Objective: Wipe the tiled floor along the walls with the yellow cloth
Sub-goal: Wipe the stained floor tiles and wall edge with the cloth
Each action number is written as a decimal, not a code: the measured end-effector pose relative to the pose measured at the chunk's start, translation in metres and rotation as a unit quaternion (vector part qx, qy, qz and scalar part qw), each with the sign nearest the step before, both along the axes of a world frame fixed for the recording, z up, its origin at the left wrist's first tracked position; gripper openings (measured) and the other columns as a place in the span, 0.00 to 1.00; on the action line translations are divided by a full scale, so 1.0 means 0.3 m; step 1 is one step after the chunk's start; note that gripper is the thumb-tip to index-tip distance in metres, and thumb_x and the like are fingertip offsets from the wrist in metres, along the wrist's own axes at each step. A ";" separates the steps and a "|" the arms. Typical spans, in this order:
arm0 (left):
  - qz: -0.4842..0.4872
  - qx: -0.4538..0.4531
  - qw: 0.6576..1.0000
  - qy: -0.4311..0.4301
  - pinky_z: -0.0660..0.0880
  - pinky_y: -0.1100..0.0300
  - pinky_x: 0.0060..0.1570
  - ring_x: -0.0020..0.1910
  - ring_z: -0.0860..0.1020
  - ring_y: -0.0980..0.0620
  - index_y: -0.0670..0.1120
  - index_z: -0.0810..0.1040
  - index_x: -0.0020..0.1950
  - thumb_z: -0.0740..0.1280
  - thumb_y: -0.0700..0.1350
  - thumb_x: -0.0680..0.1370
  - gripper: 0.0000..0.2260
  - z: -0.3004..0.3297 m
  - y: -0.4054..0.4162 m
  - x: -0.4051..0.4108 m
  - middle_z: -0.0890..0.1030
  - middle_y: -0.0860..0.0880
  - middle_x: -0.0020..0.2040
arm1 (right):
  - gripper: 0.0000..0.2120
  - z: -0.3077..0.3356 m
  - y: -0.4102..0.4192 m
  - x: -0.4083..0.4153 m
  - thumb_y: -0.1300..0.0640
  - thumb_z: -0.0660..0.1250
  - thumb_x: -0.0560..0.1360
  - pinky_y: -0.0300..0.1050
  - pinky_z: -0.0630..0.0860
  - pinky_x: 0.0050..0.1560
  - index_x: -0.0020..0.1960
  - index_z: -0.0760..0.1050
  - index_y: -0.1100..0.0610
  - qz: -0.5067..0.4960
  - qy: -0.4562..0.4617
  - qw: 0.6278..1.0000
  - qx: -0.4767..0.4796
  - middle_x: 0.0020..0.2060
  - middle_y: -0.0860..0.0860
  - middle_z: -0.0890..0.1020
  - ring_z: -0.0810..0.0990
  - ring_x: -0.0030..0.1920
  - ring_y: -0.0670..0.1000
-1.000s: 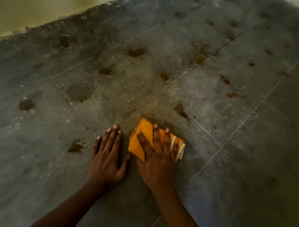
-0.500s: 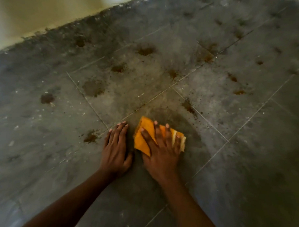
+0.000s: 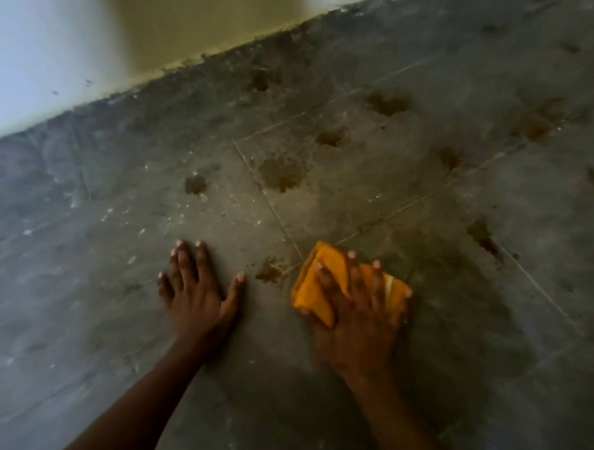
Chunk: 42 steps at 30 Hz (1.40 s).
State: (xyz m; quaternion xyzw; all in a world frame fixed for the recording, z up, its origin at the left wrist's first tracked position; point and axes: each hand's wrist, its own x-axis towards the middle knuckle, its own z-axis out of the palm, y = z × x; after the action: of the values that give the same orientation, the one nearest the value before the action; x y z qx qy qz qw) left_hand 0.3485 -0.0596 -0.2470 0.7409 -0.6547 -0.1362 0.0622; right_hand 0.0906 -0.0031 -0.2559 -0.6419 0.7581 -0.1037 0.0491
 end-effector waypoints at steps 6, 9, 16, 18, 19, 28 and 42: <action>0.001 -0.021 0.999 0.025 0.34 0.42 0.81 0.83 0.32 0.49 0.53 0.36 0.85 0.44 0.69 0.81 0.38 -0.031 -0.009 0.012 0.32 0.47 0.84 | 0.31 0.027 -0.355 0.204 0.28 0.46 0.80 0.76 0.40 0.75 0.81 0.55 0.34 -0.062 -0.033 0.997 0.011 0.85 0.50 0.52 0.44 0.83 0.63; 0.011 -0.027 0.999 0.032 0.37 0.41 0.82 0.84 0.33 0.49 0.52 0.39 0.85 0.43 0.66 0.81 0.36 -0.039 -0.006 0.013 0.34 0.47 0.85 | 0.31 0.034 -0.210 0.295 0.31 0.54 0.79 0.75 0.44 0.76 0.81 0.55 0.33 0.120 0.008 0.993 -0.002 0.85 0.49 0.52 0.49 0.84 0.62; -0.018 -0.029 0.998 0.061 0.38 0.44 0.83 0.84 0.35 0.49 0.51 0.39 0.85 0.47 0.60 0.83 0.34 -0.033 -0.001 0.036 0.35 0.46 0.85 | 0.37 -0.006 -0.162 0.056 0.25 0.49 0.74 0.79 0.46 0.74 0.81 0.51 0.32 -0.043 0.044 0.998 0.030 0.85 0.51 0.51 0.47 0.83 0.65; -0.026 -0.025 0.997 0.064 0.37 0.47 0.82 0.84 0.34 0.50 0.52 0.38 0.85 0.46 0.61 0.83 0.34 -0.045 -0.007 0.043 0.34 0.47 0.85 | 0.37 0.023 -0.281 0.179 0.25 0.48 0.74 0.80 0.43 0.73 0.81 0.50 0.31 -0.107 -0.001 0.993 0.047 0.85 0.51 0.47 0.41 0.83 0.66; -0.030 -0.025 0.997 0.074 0.38 0.48 0.82 0.84 0.34 0.51 0.53 0.39 0.85 0.47 0.62 0.83 0.33 -0.048 -0.011 0.064 0.35 0.49 0.85 | 0.36 0.039 -0.302 0.247 0.26 0.49 0.74 0.79 0.42 0.73 0.81 0.50 0.32 -0.075 -0.006 0.996 0.046 0.85 0.52 0.47 0.40 0.83 0.66; -0.148 -0.019 0.989 0.007 0.44 0.40 0.83 0.85 0.40 0.51 0.62 0.43 0.85 0.45 0.64 0.84 0.29 0.003 -0.033 0.286 0.41 0.55 0.86 | 0.39 -0.011 -0.007 0.065 0.21 0.53 0.71 0.78 0.49 0.74 0.80 0.54 0.29 0.023 0.075 0.997 0.026 0.84 0.50 0.53 0.50 0.83 0.64; -0.041 0.005 0.999 -0.002 0.39 0.34 0.80 0.84 0.35 0.45 0.65 0.38 0.83 0.45 0.73 0.78 0.36 0.027 -0.020 0.273 0.33 0.49 0.85 | 0.39 0.021 0.048 0.044 0.19 0.51 0.71 0.80 0.47 0.73 0.80 0.54 0.29 -0.083 0.057 0.993 0.063 0.85 0.50 0.52 0.49 0.83 0.64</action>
State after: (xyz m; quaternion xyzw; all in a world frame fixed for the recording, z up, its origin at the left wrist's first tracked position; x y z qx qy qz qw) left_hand 0.4303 -0.0658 -0.2388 0.7139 -0.6840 -0.1405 0.0521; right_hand 0.1038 0.0115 -0.2496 -0.5773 0.8154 -0.0225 0.0376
